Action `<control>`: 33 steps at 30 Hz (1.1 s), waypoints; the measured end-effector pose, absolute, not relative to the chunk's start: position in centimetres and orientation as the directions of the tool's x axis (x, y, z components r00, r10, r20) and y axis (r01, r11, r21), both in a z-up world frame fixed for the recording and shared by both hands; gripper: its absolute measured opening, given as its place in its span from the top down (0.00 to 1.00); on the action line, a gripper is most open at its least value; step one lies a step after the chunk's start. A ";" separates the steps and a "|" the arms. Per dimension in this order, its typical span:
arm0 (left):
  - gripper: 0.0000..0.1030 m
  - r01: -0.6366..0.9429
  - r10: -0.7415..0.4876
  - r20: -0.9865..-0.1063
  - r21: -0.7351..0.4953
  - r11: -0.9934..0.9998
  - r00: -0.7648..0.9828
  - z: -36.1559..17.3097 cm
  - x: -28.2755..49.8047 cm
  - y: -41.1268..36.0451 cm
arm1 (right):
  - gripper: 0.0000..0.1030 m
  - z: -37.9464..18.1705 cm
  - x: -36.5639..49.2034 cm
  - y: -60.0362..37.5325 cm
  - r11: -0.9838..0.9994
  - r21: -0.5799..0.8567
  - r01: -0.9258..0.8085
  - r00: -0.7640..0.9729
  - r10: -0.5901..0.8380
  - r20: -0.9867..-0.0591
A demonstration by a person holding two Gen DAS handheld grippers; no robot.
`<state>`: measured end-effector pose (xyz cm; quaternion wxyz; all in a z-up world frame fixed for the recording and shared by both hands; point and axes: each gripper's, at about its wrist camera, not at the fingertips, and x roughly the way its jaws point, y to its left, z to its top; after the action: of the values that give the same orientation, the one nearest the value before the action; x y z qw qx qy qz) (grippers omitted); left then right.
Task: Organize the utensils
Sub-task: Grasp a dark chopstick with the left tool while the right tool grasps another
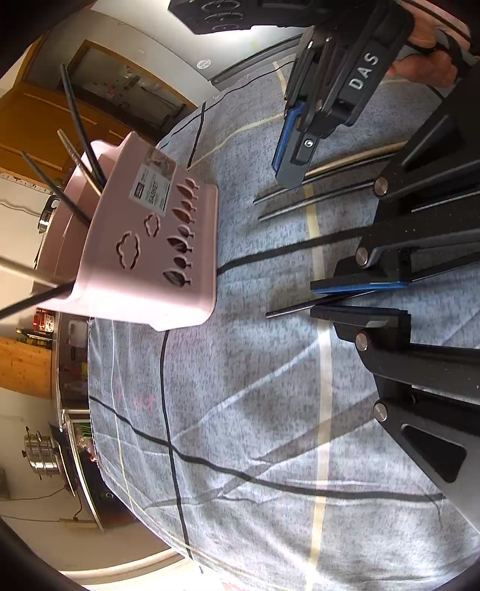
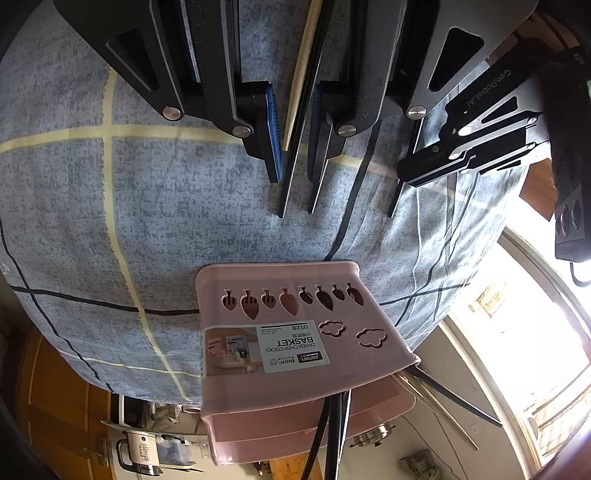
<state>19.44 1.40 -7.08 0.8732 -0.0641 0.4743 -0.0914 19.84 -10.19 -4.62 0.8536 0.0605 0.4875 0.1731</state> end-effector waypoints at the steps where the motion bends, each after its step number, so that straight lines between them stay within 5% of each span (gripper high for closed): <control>1: 0.94 0.097 -0.217 -0.818 -0.196 0.976 0.533 -7.1 19.3 1.6 | 0.86 -4.8 20.1 -9.9 0.934 0.266 -0.239 0.460 0.350 -0.816; 12: 0.92 0.069 -0.234 -0.830 -0.231 0.970 0.506 -7.0 21.2 1.9 | 0.94 -5.2 20.0 -12.4 0.952 0.231 -0.201 0.444 0.299 -0.845; 16: 0.72 0.082 -0.268 -0.833 -0.262 0.962 0.484 -6.9 22.0 1.5 | 0.94 -5.0 20.3 -12.8 0.959 0.222 -0.174 0.425 0.277 -0.862; 21: 0.70 0.087 -0.229 -0.847 -0.214 0.973 0.480 -6.8 23.0 0.3 | 0.93 -4.8 21.1 -11.3 0.972 0.138 -0.190 0.414 0.207 -0.886; 25: 0.94 0.078 -0.159 -0.855 -0.138 0.987 0.494 -6.8 23.3 -0.4 | 0.93 -4.9 21.2 -11.9 0.971 0.162 -0.175 0.419 0.223 -0.880; 33: 0.95 0.047 -0.208 -0.828 -0.215 0.975 0.520 -5.2 23.6 1.1 | 0.94 -3.1 20.8 -13.0 0.957 0.239 -0.167 0.460 0.290 -0.840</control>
<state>23.58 1.14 -5.23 0.8679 -0.0830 0.4842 -0.0735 20.83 -13.03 -3.10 0.8520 0.0614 0.5023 0.1340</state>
